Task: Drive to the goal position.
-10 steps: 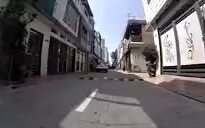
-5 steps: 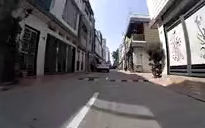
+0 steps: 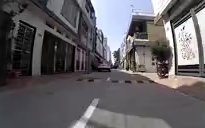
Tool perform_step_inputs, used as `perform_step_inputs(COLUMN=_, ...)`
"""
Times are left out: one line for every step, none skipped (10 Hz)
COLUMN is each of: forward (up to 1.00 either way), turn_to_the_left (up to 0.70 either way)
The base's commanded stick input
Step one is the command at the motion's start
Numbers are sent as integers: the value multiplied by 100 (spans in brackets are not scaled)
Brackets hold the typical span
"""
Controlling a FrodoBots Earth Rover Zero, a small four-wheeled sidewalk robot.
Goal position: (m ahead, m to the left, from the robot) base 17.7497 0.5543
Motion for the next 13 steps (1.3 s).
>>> perform_step_inputs(forward=100, turn_to_the_left=-35)
perform_step_inputs(forward=100, turn_to_the_left=-39)
perform_step_inputs(forward=100, turn_to_the_left=-39)
perform_step_inputs(forward=100, turn_to_the_left=-29)
perform_step_inputs(forward=100, turn_to_the_left=1)
perform_step_inputs(forward=100, turn_to_the_left=1)
perform_step_inputs(forward=100, turn_to_the_left=1)
perform_step_inputs(forward=100, turn_to_the_left=1)
perform_step_inputs(forward=100, turn_to_the_left=1)
perform_step_inputs(forward=100, turn_to_the_left=1)
perform_step_inputs(forward=100, turn_to_the_left=1)
perform_step_inputs(forward=100, turn_to_the_left=1)
perform_step_inputs(forward=100, turn_to_the_left=1)
